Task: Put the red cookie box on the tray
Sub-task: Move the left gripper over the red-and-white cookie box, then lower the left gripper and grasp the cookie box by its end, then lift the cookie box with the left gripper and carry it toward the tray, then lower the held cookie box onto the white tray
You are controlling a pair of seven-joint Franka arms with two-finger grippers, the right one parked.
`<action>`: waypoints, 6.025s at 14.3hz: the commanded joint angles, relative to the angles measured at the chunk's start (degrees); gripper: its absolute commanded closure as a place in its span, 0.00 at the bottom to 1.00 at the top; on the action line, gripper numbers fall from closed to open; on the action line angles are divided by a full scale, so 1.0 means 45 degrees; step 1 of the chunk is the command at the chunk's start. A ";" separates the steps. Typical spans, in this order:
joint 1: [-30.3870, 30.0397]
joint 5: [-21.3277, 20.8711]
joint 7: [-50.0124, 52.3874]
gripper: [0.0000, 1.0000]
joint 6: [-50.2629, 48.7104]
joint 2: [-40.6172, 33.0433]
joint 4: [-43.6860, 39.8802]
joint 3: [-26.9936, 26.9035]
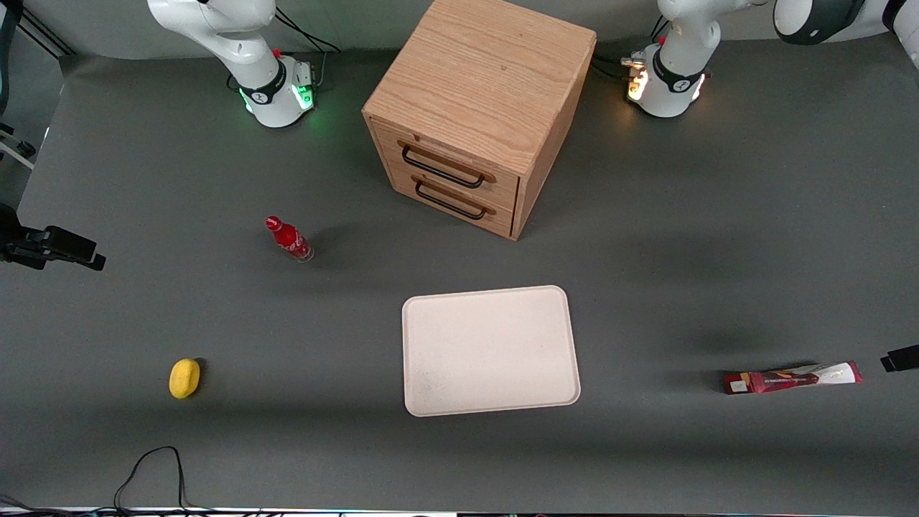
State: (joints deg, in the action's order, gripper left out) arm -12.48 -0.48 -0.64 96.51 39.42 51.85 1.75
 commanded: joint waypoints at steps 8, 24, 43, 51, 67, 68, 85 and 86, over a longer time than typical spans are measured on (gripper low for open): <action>-0.0097 0.0029 1.3972 0.00 -0.0803 0.0067 -0.0272 0.0060; 0.0059 0.0029 1.7172 0.00 0.4469 0.2333 0.3222 0.0060; 0.0040 -0.0010 1.7388 1.00 0.4063 0.1886 0.2366 0.0080; -0.0078 -0.0029 1.6785 1.00 -0.0054 -0.0806 0.0548 0.0060; 0.5836 -0.0596 1.1453 1.00 -0.2913 -0.1944 0.0529 0.0488; 0.6188 -0.0596 1.1373 1.00 -0.2912 -0.1944 0.0529 0.0625; 0.8516 -0.1044 0.8208 1.00 0.1458 0.0614 0.2147 0.0861; 0.8497 -0.1335 0.8188 1.00 0.1966 0.0789 0.2363 0.0861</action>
State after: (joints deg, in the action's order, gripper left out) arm 25.76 -4.48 37.47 101.96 43.66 59.63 5.84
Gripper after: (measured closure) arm 0.974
